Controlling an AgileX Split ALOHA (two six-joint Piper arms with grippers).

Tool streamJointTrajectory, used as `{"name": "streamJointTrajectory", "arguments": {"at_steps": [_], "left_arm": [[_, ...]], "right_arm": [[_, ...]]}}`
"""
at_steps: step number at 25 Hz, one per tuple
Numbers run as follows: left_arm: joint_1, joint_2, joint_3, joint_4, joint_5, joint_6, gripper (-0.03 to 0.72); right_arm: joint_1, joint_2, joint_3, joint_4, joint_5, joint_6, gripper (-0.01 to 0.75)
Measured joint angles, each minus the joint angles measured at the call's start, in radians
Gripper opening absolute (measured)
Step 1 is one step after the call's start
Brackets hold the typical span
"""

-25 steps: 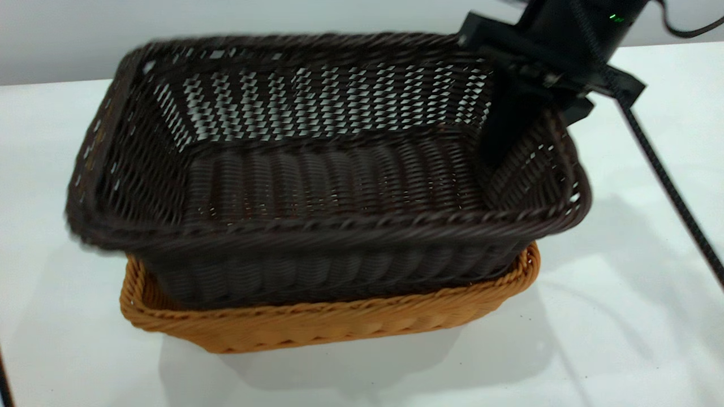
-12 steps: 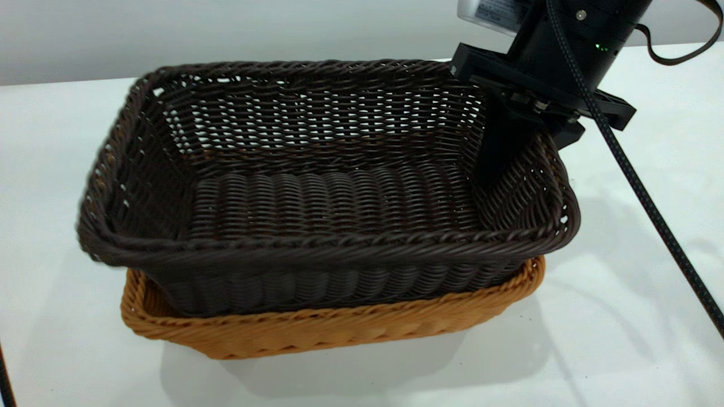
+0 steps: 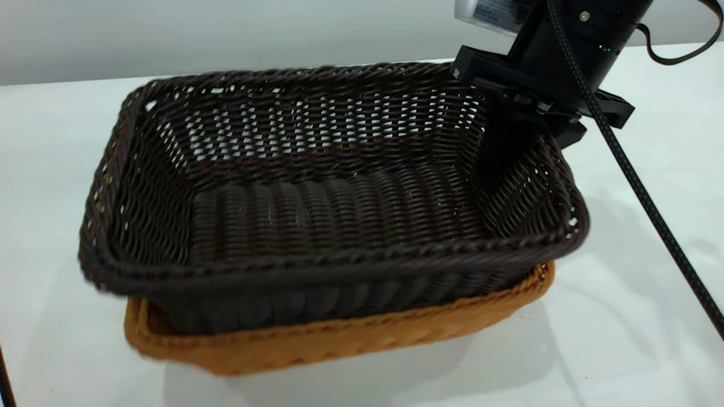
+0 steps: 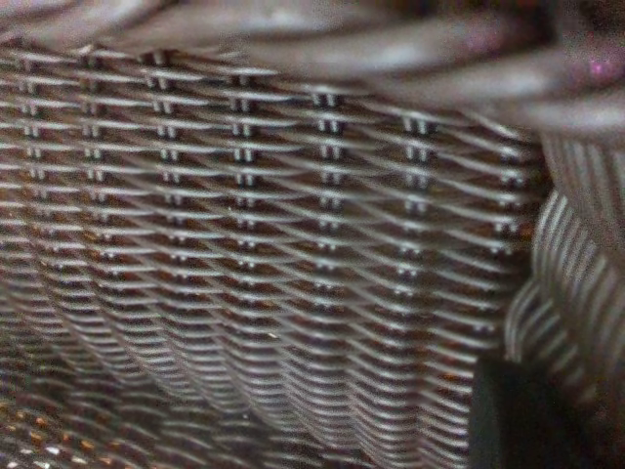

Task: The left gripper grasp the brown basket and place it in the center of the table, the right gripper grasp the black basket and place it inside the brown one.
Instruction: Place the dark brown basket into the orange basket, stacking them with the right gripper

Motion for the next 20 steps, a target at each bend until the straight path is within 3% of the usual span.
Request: {"name": "streamJointTrajectory", "arguments": {"at_steps": [3,12,20], "left_arm": [[0.0,0.0,0.0,-0.002,0.0,0.0,0.657],[0.0,0.0,0.0,-0.002,0.0,-0.004,0.657],[0.0,0.0,0.0,-0.002,0.0,-0.005,0.657]], "right_arm": [[0.0,0.0,0.0,0.007,0.004,-0.013,0.189],[0.0,0.0,0.0,0.035,-0.032,-0.022,0.47],[0.0,0.0,0.0,0.019,0.002,-0.015,0.505]]}}
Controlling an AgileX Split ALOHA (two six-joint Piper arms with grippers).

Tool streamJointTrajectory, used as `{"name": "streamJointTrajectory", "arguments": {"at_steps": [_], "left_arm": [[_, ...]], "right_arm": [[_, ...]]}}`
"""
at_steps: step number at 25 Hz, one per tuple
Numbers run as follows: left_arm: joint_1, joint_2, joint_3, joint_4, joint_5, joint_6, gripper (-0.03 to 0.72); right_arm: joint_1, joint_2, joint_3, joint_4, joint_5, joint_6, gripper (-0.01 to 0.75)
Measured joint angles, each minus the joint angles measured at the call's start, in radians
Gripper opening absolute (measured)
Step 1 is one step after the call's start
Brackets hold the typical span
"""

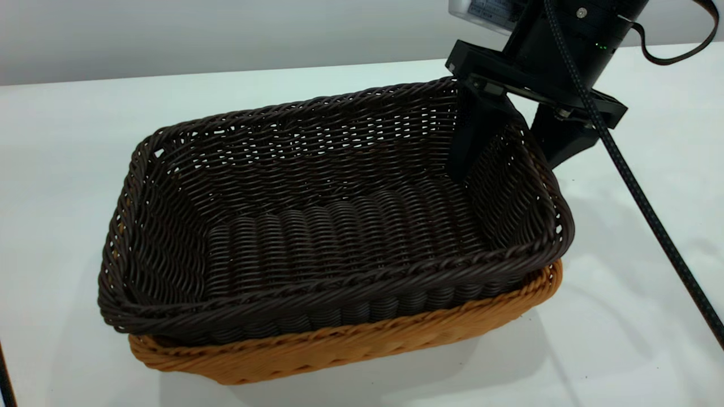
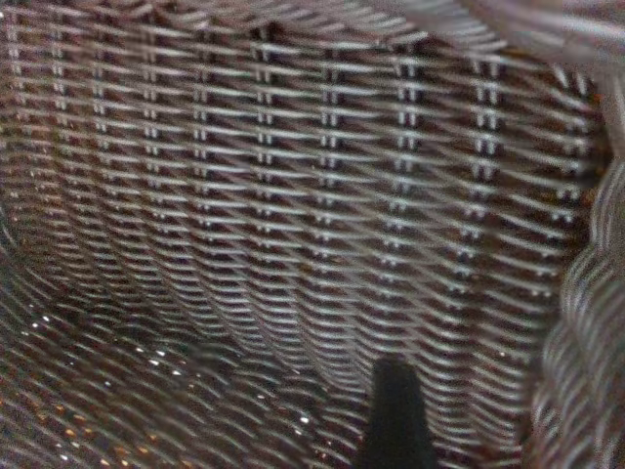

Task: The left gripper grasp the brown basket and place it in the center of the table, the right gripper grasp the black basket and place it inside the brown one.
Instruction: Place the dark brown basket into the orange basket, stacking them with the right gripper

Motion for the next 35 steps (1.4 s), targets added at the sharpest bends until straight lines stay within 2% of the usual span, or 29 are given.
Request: {"name": "streamJointTrajectory", "arguments": {"at_steps": [13,21,28,35], "left_arm": [[0.0,0.0,0.0,0.0,0.049,0.001,0.657],[0.0,0.0,0.0,-0.001,0.046,0.0,0.657],[0.0,0.0,0.0,-0.001,0.048,0.0,0.657],[0.0,-0.001,0.0,0.006,0.05,0.0,0.656]], "right_arm": [[0.0,0.0,-0.009,-0.065,0.026,0.015,0.505],[-0.001,0.0,-0.164,-0.143,0.159,0.083,0.508],[-0.001,0.0,-0.221,-0.305,0.205,0.153,0.508],[-0.001,-0.003,-0.276,-0.259,0.227,0.084,0.509]]}}
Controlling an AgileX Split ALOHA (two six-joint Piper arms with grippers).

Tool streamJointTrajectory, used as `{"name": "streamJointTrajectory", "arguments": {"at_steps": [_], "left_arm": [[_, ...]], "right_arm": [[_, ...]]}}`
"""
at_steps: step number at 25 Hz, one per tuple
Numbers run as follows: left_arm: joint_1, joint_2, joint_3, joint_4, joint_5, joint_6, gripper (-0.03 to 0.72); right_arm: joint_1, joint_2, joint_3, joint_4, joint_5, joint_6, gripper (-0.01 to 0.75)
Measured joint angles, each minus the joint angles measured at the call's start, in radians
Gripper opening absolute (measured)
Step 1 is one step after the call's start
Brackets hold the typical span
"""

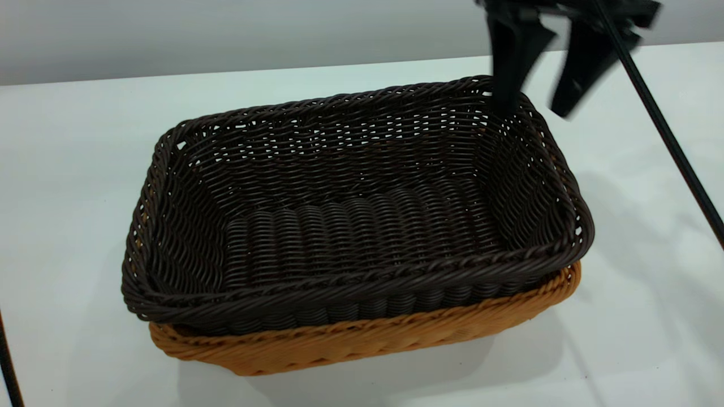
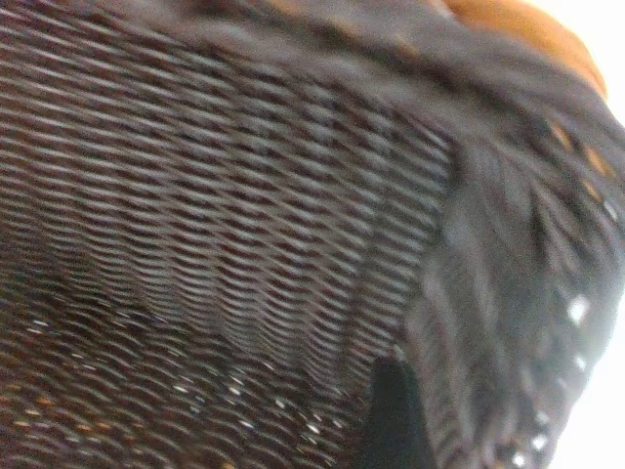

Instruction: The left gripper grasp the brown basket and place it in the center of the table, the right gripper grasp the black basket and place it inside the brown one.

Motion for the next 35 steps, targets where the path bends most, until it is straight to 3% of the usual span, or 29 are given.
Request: {"name": "streamJointTrajectory", "arguments": {"at_steps": [3,6,10,14,16,21,31,35], "left_arm": [[0.0,-0.01,0.0,0.004,0.034,-0.018,0.628],[0.0,-0.029,0.0,0.044,0.097,-0.069,0.554],[0.0,-0.062,0.0,0.109,0.207,-0.185,0.356],[0.0,-0.098,0.0,0.136,0.341,-0.334,0.087],[0.0,-0.12,0.0,0.144,0.393,-0.399,0.028],[0.0,-0.192,0.0,0.157,0.42,-0.476,0.001],[0.0,-0.343,0.182,0.156,0.402,-0.534,-0.001],[0.0,-0.43,0.297,0.192,0.399,-0.58,-0.001]], "right_arm": [[0.0,-0.038,-0.006,0.03,-0.002,-0.037,0.499],[0.0,-0.083,-0.004,0.031,0.001,-0.058,0.453],[0.001,-0.166,-0.003,0.04,0.001,-0.058,0.319],[0.001,-0.258,0.009,0.085,0.0,-0.08,0.132],[0.011,-0.301,0.022,0.084,-0.001,-0.104,0.05],[0.06,-0.44,0.104,0.062,-0.012,-0.123,0.002],[0.236,-0.817,0.383,-0.169,-0.358,-0.003,0.0],[0.241,-0.986,0.492,-0.273,-0.406,0.009,0.0]]}}
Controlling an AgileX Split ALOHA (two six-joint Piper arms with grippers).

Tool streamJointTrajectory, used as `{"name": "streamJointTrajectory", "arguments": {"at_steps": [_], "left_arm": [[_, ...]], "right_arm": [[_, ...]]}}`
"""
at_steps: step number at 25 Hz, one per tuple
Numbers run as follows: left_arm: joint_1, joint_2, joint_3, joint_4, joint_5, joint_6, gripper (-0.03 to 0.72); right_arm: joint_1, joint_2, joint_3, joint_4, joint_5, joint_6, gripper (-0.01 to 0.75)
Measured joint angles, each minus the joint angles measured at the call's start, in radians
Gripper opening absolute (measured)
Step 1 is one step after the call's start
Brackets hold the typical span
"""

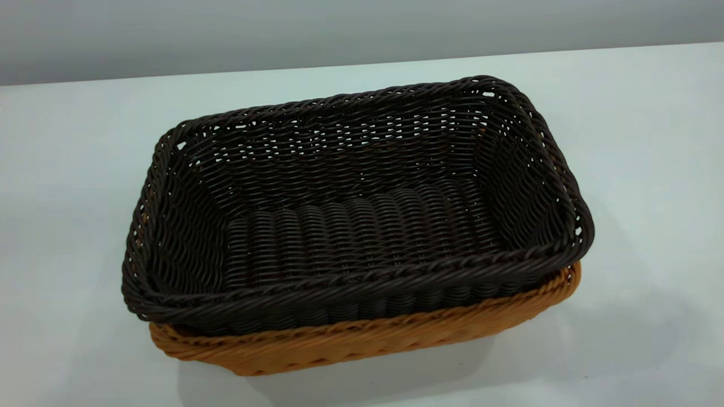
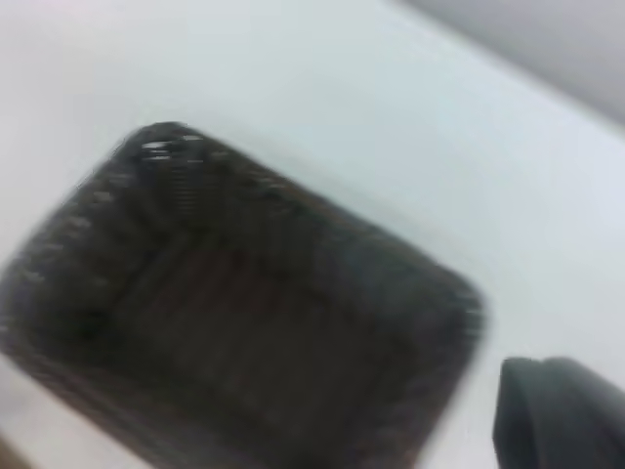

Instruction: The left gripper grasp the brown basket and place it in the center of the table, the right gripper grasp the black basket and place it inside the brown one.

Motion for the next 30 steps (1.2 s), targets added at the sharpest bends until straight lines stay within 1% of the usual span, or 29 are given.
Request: {"name": "streamJointTrajectory", "arguments": {"at_steps": [7,9,12,15,20,23,26,28,30], "left_arm": [[0.0,-0.172,0.151,0.01,0.025,-0.107,-0.001],[0.0,-0.216,0.197,0.01,0.052,-0.144,-0.001],[0.0,-0.281,0.255,0.006,0.085,-0.209,-0.001],[0.0,-0.339,0.304,-0.001,0.091,-0.228,-0.001],[0.0,-0.414,0.319,-0.005,0.096,-0.226,-0.001],[0.0,-0.432,0.318,-0.005,0.119,-0.221,-0.001],[0.0,-0.443,0.333,-0.002,0.151,-0.218,-0.001],[0.0,-0.455,0.357,-0.007,0.149,-0.218,-0.001],[0.0,-0.468,0.391,-0.026,0.144,-0.219,-0.001]], "right_arm": [[0.0,-0.296,0.167,-0.028,0.085,-0.018,0.0],[0.0,-0.376,0.209,-0.009,0.12,-0.016,0.0],[0.0,-0.494,0.272,-0.003,0.163,0.022,0.0],[0.0,-0.611,0.353,-0.003,0.191,0.07,0.0],[0.0,-0.772,0.497,-0.006,0.189,0.114,0.0],[0.0,-0.856,0.575,-0.006,0.21,0.151,0.0],[-0.001,-0.932,0.607,-0.011,0.24,0.157,0.0],[-0.001,-0.971,0.607,-0.016,0.231,0.157,0.0],[-0.001,-1.002,0.611,-0.034,0.245,0.155,0.0]]}}
